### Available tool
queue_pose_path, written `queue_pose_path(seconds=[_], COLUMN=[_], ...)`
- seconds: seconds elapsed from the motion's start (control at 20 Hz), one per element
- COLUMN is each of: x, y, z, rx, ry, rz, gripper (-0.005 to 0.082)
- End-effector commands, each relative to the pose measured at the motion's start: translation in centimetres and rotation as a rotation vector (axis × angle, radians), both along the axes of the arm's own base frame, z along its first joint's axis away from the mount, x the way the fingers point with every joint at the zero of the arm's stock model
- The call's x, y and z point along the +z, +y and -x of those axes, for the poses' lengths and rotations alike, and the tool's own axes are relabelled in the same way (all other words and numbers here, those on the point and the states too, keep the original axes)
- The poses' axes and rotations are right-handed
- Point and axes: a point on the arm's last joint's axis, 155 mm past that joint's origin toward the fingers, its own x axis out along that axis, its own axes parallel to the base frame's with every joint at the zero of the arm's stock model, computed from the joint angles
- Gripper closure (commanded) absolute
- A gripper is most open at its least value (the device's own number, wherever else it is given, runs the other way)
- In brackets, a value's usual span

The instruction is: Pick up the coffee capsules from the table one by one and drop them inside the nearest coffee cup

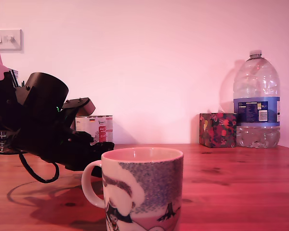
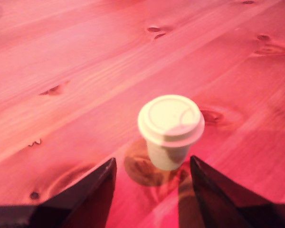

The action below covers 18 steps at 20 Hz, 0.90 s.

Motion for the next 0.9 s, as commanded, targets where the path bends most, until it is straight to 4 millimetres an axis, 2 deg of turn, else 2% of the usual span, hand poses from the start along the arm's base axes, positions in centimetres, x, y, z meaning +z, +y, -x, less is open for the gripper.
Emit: queue_pose_path(seconds=[0.0, 0.2, 0.55, 0.6, 0.7, 0.75, 0.85], x=[1.7, 2.0, 1.2, 1.1, 1.1, 1.1, 0.9], y=[0.2, -0.1, 0.1, 0.0, -0.3, -0.3, -0.3], z=[-0.3, -0.3, 0.1, 0.2, 0.4, 0.4, 0.4], rx=[0.009, 0.006, 0.005, -0.002, -0.017, -0.014, -0.016], ry=[-0.030, -0.038, -0.006, -0.005, -0.016, -0.015, -0.013], rz=[0.016, 0.019, 0.002, -0.004, -0.014, -0.016, -0.017], gripper=[0.0356, 0.0357, 0.0354, 0.0323, 0.0154, 0.0125, 0.0126])
